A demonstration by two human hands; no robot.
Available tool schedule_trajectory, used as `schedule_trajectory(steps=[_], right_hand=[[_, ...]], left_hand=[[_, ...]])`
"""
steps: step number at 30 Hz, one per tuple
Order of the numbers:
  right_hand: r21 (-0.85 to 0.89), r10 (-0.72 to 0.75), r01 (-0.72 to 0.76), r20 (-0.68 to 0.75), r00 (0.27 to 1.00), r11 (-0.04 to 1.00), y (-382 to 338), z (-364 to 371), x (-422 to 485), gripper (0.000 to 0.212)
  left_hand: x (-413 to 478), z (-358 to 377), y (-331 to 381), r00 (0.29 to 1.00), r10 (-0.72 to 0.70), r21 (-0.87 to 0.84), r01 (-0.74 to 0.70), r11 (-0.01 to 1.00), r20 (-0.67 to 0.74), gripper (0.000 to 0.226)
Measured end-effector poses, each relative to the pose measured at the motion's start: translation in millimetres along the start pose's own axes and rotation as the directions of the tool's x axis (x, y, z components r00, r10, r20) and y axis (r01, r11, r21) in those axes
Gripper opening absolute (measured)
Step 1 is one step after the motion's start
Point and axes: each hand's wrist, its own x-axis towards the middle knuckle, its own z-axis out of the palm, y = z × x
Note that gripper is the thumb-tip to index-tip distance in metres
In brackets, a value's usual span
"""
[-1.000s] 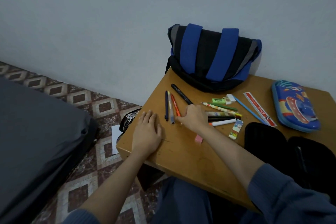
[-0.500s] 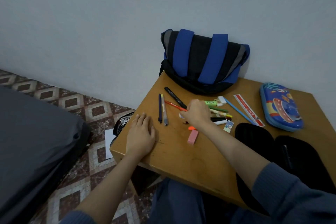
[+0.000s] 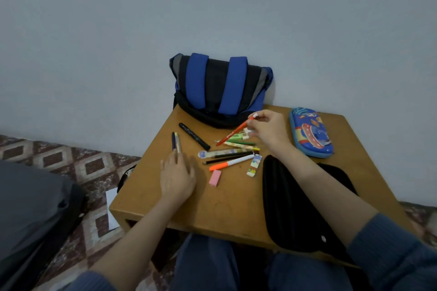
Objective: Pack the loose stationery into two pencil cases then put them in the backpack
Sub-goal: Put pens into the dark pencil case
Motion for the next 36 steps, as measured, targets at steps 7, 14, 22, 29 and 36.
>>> schedule_trajectory(steps=[7, 14, 22, 29, 36], right_hand=[[0.085, -0.038, 0.06, -0.238, 0.97, 0.995, 7.1, -88.1, 2.7, 0.011], [-0.257, -0.147, 0.056, -0.354, 0.924, 0.965, 33.2, -165.8, -6.0, 0.021], [-0.432, -0.106, -0.041, -0.311, 0.945, 0.901, 61.7, -191.6, -4.0, 0.016], [-0.426, -0.056, -0.074, -0.285, 0.957, 0.902, 74.8, -185.3, 3.7, 0.015], [-0.514, 0.074, -0.174, -0.21, 0.975, 0.84, 95.7, -179.8, 6.8, 0.007]], left_hand=[[-42.5, 33.4, 96.4, 0.93, 0.353, -0.256, -0.317, 0.913, 0.106, 0.047], [-63.9, 54.0, 153.4, 0.765, 0.593, -0.279, -0.529, 0.801, 0.252, 0.054], [-72.9, 80.3, 165.6, 0.585, 0.61, -0.082, -0.682, 0.726, 0.535, 0.058], [-74.9, 83.0, 163.0, 0.586, 0.622, -0.004, -0.726, 0.688, 0.52, 0.058], [-74.2, 85.9, 162.1, 0.588, 0.627, 0.018, -0.737, 0.676, 0.511, 0.057]])
